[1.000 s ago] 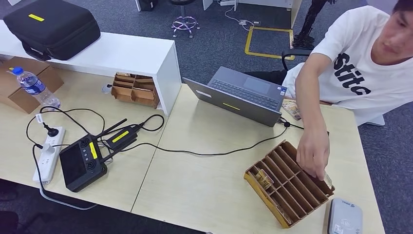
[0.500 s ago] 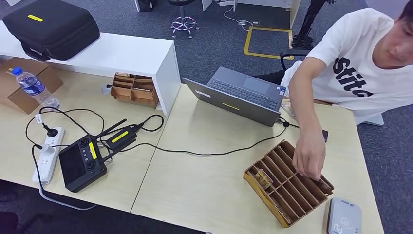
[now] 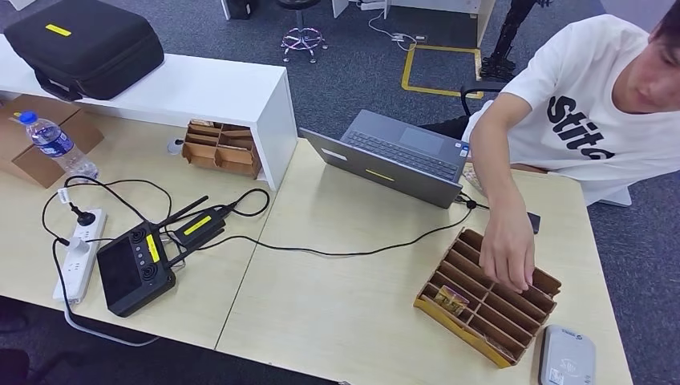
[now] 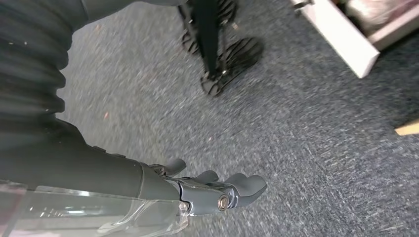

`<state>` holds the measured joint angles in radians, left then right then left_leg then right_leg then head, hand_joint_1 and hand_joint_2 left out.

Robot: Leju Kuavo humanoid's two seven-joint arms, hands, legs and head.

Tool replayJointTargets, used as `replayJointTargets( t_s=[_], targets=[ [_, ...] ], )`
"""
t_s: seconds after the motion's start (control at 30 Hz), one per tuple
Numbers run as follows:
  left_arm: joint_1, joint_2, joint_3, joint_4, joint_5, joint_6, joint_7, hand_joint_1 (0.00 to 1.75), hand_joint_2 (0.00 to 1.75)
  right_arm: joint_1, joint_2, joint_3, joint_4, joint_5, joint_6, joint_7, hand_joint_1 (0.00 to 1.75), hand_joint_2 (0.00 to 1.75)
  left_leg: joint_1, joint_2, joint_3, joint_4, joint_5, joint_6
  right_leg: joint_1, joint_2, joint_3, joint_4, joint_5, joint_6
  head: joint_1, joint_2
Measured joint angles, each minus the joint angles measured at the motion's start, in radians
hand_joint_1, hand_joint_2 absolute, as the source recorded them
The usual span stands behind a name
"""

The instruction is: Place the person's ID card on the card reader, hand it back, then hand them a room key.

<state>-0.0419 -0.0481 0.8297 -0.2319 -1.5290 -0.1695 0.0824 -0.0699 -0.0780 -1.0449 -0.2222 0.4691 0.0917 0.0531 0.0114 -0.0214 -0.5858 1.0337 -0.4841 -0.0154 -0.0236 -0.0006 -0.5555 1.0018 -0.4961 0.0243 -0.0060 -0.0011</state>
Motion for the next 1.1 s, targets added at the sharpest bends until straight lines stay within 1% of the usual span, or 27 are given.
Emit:
replayJointTargets(
  t_s=[0.1,0.23,0.33,0.47,0.63,0.9,0.93,0.97,1.0,1.03,1.07,1.1],
  targets=[
    [0.000,0.000,-0.002,0.000,0.000,-0.002,0.001,0.00,0.00,0.004,0.004,0.048,0.000,0.037,-0.010,0.009,0.00,1.75,0.000,0.000,0.000,0.000,0.000,0.000,0.000,0.000,0.000,0.000,0.000,0.000,0.000,0.000],
    [-0.001,0.001,-0.013,0.000,0.000,-0.007,0.003,0.00,0.00,0.008,0.011,0.125,0.001,0.131,-0.010,0.028,0.00,1.75,0.000,0.000,0.000,0.000,0.000,0.000,0.000,0.000,0.000,0.000,0.000,0.000,0.000,0.000],
    [-0.002,0.002,-0.019,0.000,0.000,-0.018,0.001,0.00,0.00,0.011,0.017,0.174,0.002,0.178,-0.012,0.037,0.00,1.75,0.000,0.000,0.000,0.000,0.000,0.000,0.000,0.000,0.000,0.000,0.000,0.000,0.000,0.000],
    [-0.002,0.002,-0.021,0.000,0.000,-0.033,0.000,0.00,1.75,0.013,0.020,0.209,0.003,0.210,-0.005,0.039,0.00,1.75,0.000,0.000,0.000,0.000,0.000,0.000,0.000,0.000,0.000,0.000,0.000,0.000,0.000,0.000],
    [-0.003,0.002,-0.027,0.000,0.000,-0.039,0.002,0.00,1.75,0.015,0.024,0.233,0.005,0.230,0.012,0.042,0.00,1.75,0.000,0.000,0.000,0.000,0.000,0.000,0.000,0.000,0.000,0.000,0.000,0.000,0.000,0.000],
    [-0.003,0.003,-0.028,0.000,0.000,-0.039,0.002,0.00,1.75,0.017,0.026,0.243,0.005,0.232,0.013,0.043,0.00,1.75,0.000,0.000,0.000,0.000,0.000,0.000,0.000,0.000,0.000,0.000,0.000,0.000,0.000,0.000],
    [-0.003,0.003,-0.028,0.000,0.000,-0.039,0.002,0.00,1.75,0.018,0.026,0.245,0.005,0.232,0.013,0.043,0.14,1.75,0.000,0.000,0.000,0.000,0.000,0.000,0.000,0.000,0.000,0.000,0.000,0.000,0.000,0.000],
    [-0.003,0.003,-0.028,0.000,0.000,-0.039,0.002,0.00,1.75,0.018,0.026,0.246,0.005,0.232,0.013,0.043,0.50,1.75,0.000,0.000,0.000,0.000,0.000,0.000,0.000,0.000,0.000,0.000,0.000,0.000,0.000,0.000],
    [-0.003,0.004,-0.028,0.000,0.000,-0.039,0.002,0.06,1.75,0.018,0.026,0.246,0.005,0.232,0.013,0.043,0.90,1.75,0.000,0.000,0.000,0.000,0.000,0.000,0.000,0.000,0.000,0.000,0.000,0.000,0.000,0.000],
    [-0.003,0.004,-0.028,0.000,0.000,-0.040,0.002,0.33,1.75,0.018,0.026,0.247,0.005,0.232,0.014,0.043,1.31,1.75,0.000,0.000,0.000,0.000,0.000,0.000,0.000,0.000,0.000,0.000,0.000,0.000,0.000,0.000],
    [-0.003,0.004,-0.028,0.000,0.000,-0.042,0.003,0.71,1.75,0.018,0.026,0.248,0.005,0.233,0.015,0.043,1.57,1.75,0.000,0.000,0.000,0.000,0.000,0.000,0.000,0.000,0.000,0.000,0.000,0.000,0.000,0.000],
    [-0.003,0.004,-0.028,0.000,0.000,-0.046,0.004,1.13,1.75,0.018,0.026,0.249,0.005,0.236,0.018,0.044,1.63,1.75,0.000,0.000,0.000,0.000,0.000,0.000,0.000,0.000,0.000,0.000,0.000,0.000,0.000,0.000]
  ],
)
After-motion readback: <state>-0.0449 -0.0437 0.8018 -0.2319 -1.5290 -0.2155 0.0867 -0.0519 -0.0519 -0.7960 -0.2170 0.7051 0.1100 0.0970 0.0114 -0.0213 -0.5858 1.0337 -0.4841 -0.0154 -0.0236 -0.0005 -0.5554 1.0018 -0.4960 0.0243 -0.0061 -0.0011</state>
